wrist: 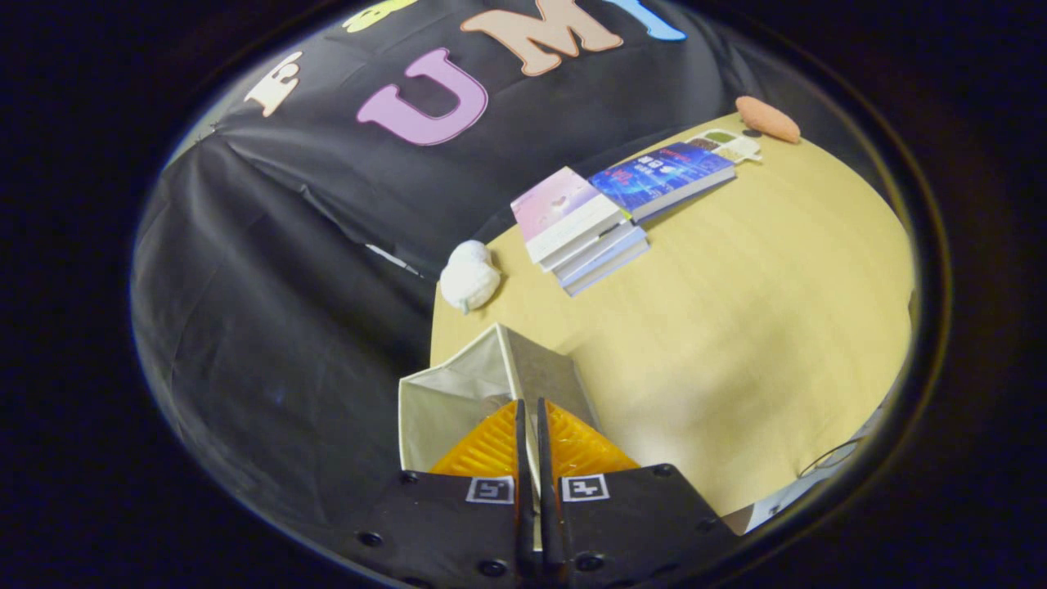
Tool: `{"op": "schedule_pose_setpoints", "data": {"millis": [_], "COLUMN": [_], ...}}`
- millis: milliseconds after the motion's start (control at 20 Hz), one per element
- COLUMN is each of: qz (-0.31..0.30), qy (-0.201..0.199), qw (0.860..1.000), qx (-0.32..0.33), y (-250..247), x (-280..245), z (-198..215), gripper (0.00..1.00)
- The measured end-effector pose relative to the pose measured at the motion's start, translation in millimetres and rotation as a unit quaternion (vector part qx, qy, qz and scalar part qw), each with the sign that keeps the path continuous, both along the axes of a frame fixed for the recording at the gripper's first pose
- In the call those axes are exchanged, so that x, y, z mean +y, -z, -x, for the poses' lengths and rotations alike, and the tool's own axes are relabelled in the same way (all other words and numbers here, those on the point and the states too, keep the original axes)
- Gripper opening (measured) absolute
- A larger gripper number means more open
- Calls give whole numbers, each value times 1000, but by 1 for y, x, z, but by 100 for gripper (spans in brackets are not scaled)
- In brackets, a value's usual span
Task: Open the storage box then place both shoes into the box .Put the left shoe in first, then the right shoe, with the right side of both shoes facing outward in a uniform manner.
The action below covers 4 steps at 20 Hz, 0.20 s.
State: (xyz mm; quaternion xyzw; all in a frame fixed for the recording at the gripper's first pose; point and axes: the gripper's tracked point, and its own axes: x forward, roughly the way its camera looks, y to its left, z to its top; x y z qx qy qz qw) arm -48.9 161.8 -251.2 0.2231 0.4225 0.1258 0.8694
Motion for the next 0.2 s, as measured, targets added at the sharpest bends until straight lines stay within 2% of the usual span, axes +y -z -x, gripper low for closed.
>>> {"op": "schedule_pose_setpoints", "data": {"millis": [200], "qz": [26], "qy": [18], "qw": [995], "qx": [-91], "y": [-44], "x": [-27], "z": [-27], "gripper": [8]}}
